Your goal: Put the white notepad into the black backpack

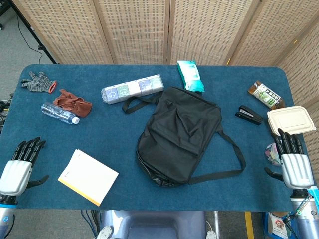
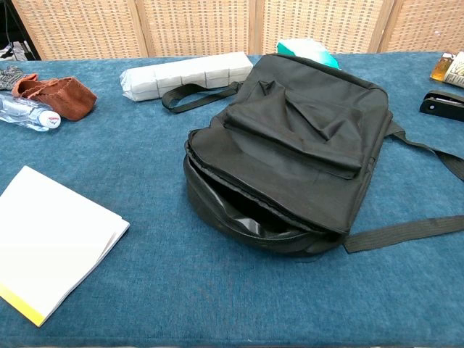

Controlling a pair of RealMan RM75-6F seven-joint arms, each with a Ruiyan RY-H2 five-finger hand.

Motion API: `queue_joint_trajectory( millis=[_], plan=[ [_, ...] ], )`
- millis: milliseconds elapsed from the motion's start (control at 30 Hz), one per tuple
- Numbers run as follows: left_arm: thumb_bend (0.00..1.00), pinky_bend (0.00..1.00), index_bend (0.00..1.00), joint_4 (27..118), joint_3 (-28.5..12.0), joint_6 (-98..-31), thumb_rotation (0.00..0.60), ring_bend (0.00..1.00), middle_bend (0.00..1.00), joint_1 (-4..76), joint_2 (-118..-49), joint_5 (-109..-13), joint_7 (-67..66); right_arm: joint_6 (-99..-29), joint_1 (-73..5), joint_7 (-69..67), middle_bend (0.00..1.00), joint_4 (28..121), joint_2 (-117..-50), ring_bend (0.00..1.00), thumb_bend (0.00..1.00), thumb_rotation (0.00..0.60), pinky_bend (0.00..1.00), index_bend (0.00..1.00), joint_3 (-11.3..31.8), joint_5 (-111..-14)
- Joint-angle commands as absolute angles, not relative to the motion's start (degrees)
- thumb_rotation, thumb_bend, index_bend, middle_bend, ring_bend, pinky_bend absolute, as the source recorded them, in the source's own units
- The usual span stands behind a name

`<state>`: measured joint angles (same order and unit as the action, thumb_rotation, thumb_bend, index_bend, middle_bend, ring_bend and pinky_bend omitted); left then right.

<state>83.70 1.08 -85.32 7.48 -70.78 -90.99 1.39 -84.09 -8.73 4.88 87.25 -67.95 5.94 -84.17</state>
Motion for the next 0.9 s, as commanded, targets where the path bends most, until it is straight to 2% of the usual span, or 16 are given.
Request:
queue_joint_trajectory(
  millis=[33, 233, 500, 900],
  plan=[
    [0.0, 0.0, 0.0, 83.82, 1.21, -85.1, 0.6, 0.0, 0.0, 7.67, -70.66, -91.33, 1.51, -83.96, -8.71, 4.92, 0.0, 87.31, -67.9, 0.0, 0.0, 0.6, 0.0, 0.0, 5.91, -84.07],
    [0.0, 0.0, 0.0, 83.34, 2.17, -83.83, 0.6, 0.0, 0.0, 8.12, -70.87, -92.43, 1.19, -83.8, -8.66, 4.96, 0.0, 87.64, -67.73, 0.0, 0.0, 0.6, 0.0, 0.0, 5.95, -83.87],
    [0.0, 0.0, 0.0, 80.17, 6.99, -77.5, 0.6, 0.0, 0.0, 11.13, -71.92, -98.54, 1.26, -83.39, -8.65, 4.34, 0.0, 87.99, -67.37, 0.0, 0.0, 0.6, 0.0, 0.0, 6.39, -83.02],
    [0.0, 0.0, 0.0, 76.3, 8.52, -73.97, 0.6, 0.0, 0.0, 12.8, -75.25, -99.7, 1.24, -82.97, -8.63, 3.42, 0.0, 88.18, -66.99, 0.0, 0.0, 0.6, 0.0, 0.0, 7.12, -81.71]
  ],
)
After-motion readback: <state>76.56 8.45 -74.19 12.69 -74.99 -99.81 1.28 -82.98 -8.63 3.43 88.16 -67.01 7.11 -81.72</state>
